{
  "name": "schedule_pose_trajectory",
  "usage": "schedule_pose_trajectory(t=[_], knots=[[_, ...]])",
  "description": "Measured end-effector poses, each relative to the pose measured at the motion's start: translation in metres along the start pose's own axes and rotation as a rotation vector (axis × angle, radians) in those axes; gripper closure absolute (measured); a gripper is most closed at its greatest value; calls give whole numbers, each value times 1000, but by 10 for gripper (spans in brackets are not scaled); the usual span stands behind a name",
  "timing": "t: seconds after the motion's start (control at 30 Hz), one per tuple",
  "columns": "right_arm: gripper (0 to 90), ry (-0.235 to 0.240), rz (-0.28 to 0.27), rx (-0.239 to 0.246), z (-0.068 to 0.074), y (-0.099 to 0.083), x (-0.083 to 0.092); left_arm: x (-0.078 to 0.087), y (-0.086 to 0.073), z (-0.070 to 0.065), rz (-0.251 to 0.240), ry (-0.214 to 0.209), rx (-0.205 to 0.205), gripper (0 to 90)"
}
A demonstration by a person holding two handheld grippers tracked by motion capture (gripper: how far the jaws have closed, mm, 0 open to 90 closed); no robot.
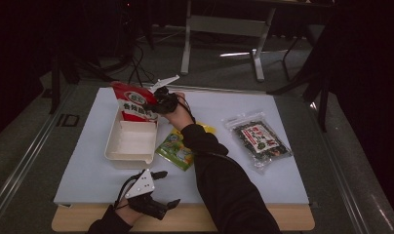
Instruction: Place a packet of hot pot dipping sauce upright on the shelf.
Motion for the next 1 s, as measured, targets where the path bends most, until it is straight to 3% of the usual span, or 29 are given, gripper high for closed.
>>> schedule_pose_trajectory(t=[0.3, 0.7, 1.0], knots=[[754, -25, -10, 11, 9, -5, 36, -3, 0, -1, 8, -3, -8, 40], [744, -92, -10, 15, 9, -27, 93, -4, 0, -1, 12, 3, -9, 40], [764, -147, -20, -11, 8, -51, 138, -5, 0, -2, 14, 5, -14, 40]])
Point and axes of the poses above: each handheld gripper's, and its own axes: x roughly backward along the jaws, y roughly out of its top, z roughly to its left, the point moved 6 cm from there along -x, roughly forward along the jaws, and after that the axes turned 15 degrees about y, right-handed, at the moved point
